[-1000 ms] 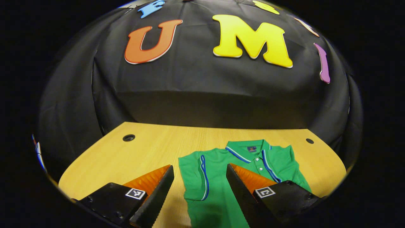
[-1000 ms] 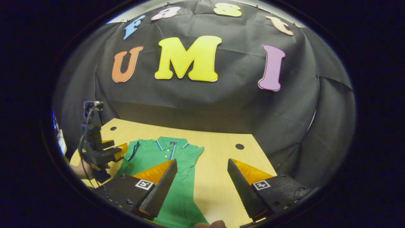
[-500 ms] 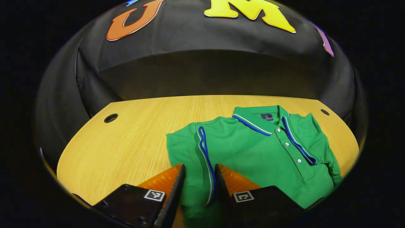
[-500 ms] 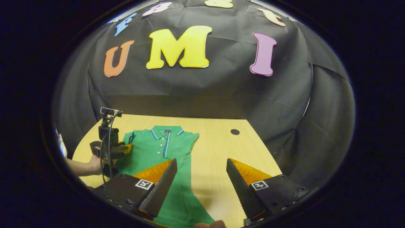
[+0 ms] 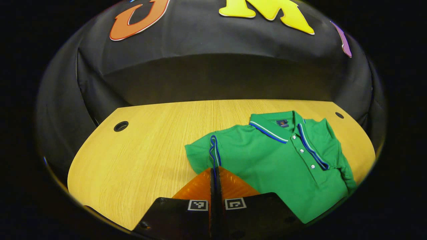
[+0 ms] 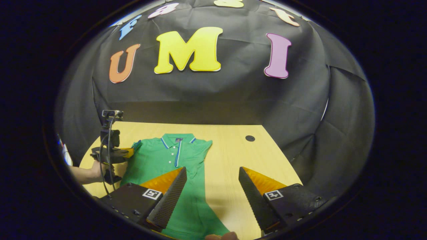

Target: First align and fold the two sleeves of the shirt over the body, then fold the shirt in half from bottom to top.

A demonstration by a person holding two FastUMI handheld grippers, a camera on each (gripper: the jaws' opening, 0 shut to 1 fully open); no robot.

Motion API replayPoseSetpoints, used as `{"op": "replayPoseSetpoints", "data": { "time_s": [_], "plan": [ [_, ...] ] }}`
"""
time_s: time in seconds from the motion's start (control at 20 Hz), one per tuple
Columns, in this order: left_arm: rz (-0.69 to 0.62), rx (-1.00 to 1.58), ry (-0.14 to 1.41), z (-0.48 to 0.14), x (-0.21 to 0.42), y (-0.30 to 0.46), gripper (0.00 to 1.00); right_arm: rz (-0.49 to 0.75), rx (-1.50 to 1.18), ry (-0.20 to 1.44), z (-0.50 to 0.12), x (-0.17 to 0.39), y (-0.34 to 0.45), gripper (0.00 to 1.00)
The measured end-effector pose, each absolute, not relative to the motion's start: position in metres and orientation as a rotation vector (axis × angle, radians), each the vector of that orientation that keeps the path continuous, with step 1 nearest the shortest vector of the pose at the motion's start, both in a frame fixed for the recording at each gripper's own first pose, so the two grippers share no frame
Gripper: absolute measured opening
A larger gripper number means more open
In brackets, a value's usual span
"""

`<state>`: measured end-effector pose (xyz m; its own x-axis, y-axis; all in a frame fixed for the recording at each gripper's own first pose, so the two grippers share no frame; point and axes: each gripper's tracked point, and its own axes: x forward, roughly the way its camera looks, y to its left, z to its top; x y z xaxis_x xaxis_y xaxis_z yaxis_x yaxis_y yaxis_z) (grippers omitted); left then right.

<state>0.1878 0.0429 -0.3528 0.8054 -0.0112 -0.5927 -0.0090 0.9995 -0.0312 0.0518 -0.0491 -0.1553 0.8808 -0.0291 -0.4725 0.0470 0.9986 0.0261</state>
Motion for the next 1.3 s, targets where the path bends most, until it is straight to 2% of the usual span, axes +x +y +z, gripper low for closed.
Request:
{"op": "replayPoseSetpoints", "data": {
  "time_s": [0.45,0.6,0.85,0.95,1.0,1.05,1.1,1.3],
  "plan": [
    [-0.118,-0.061,0.552,-0.276,0.195,-0.022,0.05,-0.040,0.074,0.456,-0.145,0.032,-0.050,0.96],
    [-0.177,-0.045,0.583,-0.285,0.201,-0.072,0.06,-0.082,0.080,0.447,-0.143,0.022,-0.074,0.97],
    [-0.205,-0.069,0.597,-0.300,0.208,-0.121,0.10,-0.147,0.083,0.444,-0.143,0.005,-0.104,0.96],
    [-0.183,-0.047,0.564,-0.291,0.210,-0.123,0.48,-0.149,0.081,0.442,-0.142,0.004,-0.108,0.96],
    [-0.170,-0.043,0.539,-0.283,0.211,-0.122,0.92,-0.144,0.078,0.439,-0.142,0.004,-0.108,0.96],
    [-0.161,-0.044,0.515,-0.275,0.211,-0.122,0.90,-0.137,0.075,0.436,-0.140,0.004,-0.106,0.97],
    [-0.154,-0.043,0.493,-0.264,0.209,-0.121,1.00,-0.124,0.071,0.431,-0.138,0.007,-0.103,0.97],
    [-0.123,-0.038,0.435,-0.226,0.186,-0.103,1.00,-0.069,0.049,0.403,-0.131,0.013,-0.089,0.97]
  ]
}}
